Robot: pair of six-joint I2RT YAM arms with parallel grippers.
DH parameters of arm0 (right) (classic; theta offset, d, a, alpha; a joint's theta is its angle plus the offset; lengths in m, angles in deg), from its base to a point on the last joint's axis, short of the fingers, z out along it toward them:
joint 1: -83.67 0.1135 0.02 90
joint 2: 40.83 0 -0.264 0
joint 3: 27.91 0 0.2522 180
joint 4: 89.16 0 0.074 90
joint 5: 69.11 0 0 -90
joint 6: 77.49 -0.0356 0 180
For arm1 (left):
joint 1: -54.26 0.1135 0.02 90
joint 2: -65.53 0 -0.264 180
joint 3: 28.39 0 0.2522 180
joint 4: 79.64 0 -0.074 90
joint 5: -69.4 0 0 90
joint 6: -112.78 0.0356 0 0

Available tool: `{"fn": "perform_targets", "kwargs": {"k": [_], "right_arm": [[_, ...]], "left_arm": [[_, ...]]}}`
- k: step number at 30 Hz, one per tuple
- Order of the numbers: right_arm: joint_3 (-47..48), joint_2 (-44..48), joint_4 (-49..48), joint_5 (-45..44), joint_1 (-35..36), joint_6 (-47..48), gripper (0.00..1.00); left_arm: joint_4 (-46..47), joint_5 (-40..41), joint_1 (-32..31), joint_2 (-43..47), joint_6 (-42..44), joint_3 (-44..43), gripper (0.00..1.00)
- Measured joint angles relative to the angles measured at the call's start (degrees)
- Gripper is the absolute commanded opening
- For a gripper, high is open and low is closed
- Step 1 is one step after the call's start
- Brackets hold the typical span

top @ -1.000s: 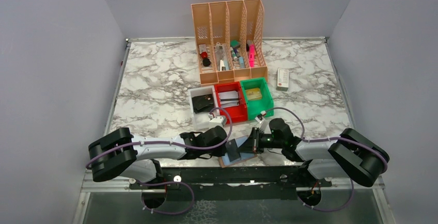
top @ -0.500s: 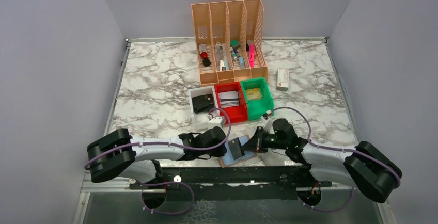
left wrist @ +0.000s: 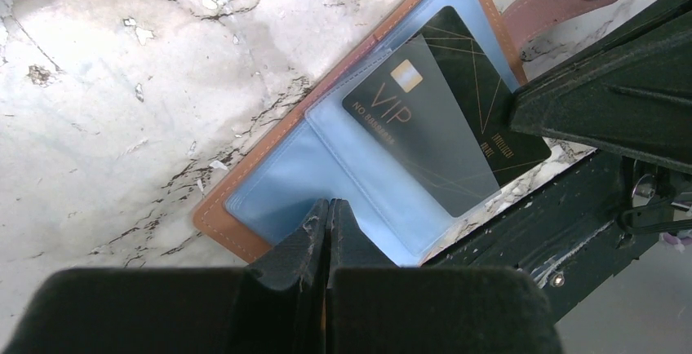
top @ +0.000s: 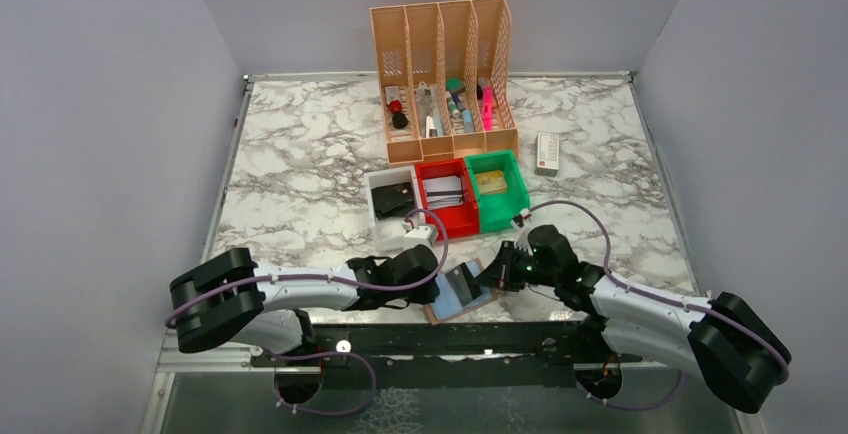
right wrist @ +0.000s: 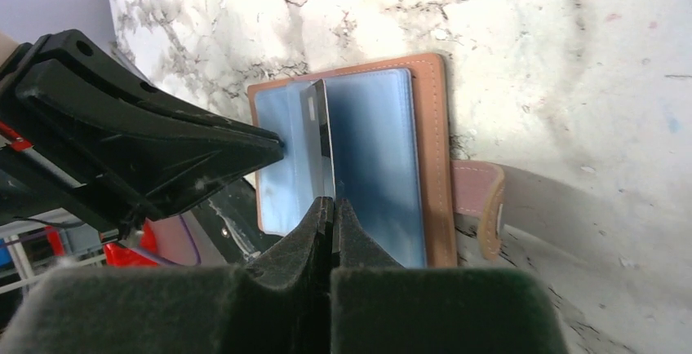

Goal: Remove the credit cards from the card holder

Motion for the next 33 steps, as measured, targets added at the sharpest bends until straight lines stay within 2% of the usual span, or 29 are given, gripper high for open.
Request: {"fn": "perform_targets", "kwargs": {"k": [5,9,16,18,28,33], "right_arm": [[0.2,1.55,1.62,-1.05,0.0,0.68,0.1],[-0.76,0.98,-1.97,0.66,-0.02,-0.26,0.16],[-1.75,-6.82,-9.64,5.33,-0.26,-1.86,0.27],[-1.97,-8.44,-11.56,6.34,-0.26,-2.32,0.28],[-2.01,-14.53,-17.84,8.46,-0.26,-3.39,0.23],[-1.99,-12.04,-16.98,7.78,-0.26,-3.48,0.08]], "left_arm": [[-0.15,0.0,0.0,-0.17,0.2,-0.24,0.0],[-0.35,-0.04,0.0,-0.94,0.37,-0.96,0.0],[-0.37,-0.09,-0.26,-3.13,1.01,-2.89,0.0],[-0.37,-0.11,-0.26,-3.3,1.07,-3.04,0.0],[-0.31,-0.09,-0.52,-3.37,1.27,-3.04,0.0],[-0.17,-0.09,-0.55,-3.32,1.25,-2.93,0.0]]}}
